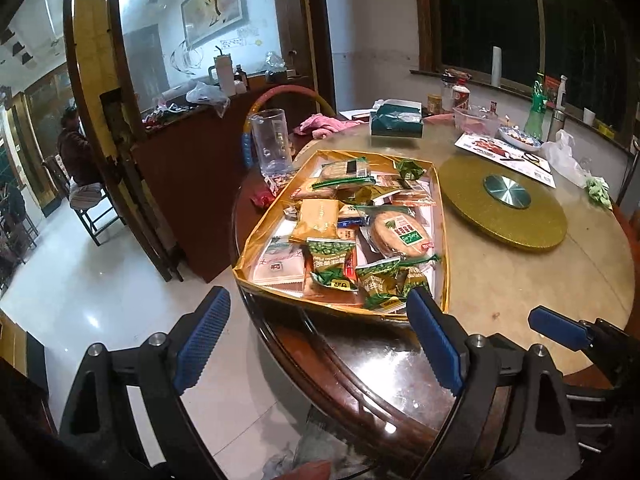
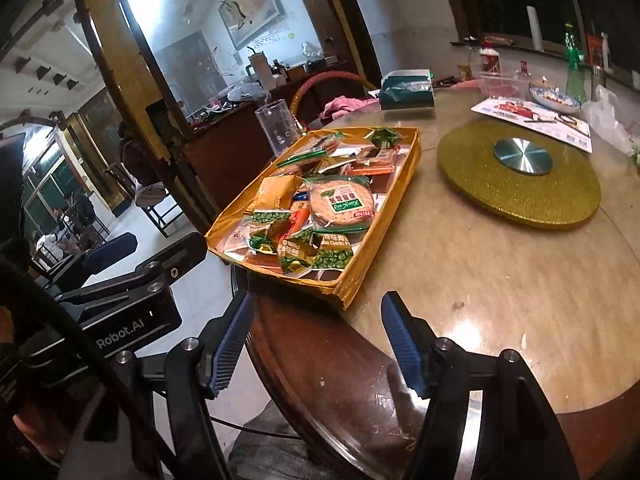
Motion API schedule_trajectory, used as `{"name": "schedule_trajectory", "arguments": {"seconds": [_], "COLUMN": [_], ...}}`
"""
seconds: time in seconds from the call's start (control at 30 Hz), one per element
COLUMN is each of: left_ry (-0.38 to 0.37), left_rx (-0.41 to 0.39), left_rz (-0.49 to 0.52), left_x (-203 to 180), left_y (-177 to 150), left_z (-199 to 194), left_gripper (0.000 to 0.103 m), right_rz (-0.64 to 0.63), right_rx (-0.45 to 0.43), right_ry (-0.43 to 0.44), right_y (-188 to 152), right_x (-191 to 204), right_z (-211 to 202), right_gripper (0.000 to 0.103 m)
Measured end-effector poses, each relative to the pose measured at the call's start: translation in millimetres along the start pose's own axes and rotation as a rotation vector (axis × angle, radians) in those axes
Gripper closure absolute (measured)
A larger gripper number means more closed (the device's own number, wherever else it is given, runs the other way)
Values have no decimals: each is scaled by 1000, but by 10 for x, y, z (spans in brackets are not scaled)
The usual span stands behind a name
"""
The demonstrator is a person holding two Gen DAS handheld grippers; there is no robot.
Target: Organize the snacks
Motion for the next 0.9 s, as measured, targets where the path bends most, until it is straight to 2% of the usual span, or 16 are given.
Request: {"name": "schedule_trajectory", "arguments": {"seconds": [0.3, 0.67, 0.9], "left_ry": [26, 81, 74], "left_rx": [-1, 37, 63], "left_rz": [9, 0, 9], "left_x": [24, 232, 217], "left_y": [-42, -145, -105], "left_z": [23, 286, 493], "left_gripper": [13, 13, 13], "right_rz": [-1, -50, -56], "right_rx": [11, 85, 115], "right_ry": [-19, -155, -168], "right_y": [-16, 61, 82], "right_x": [2, -20, -67], "right_z": [45, 355, 518], "right_gripper": [36, 36, 36]}}
Point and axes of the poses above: each gripper's, at about its wrist camera, not at the fingertips, and z roughly the way its jaws point, x to its left, y to its top, the point moved 6 cm from there along z, roughly the way its jaws point, and after that the axes turned 9 degrees about y, right-handed, at the moved point
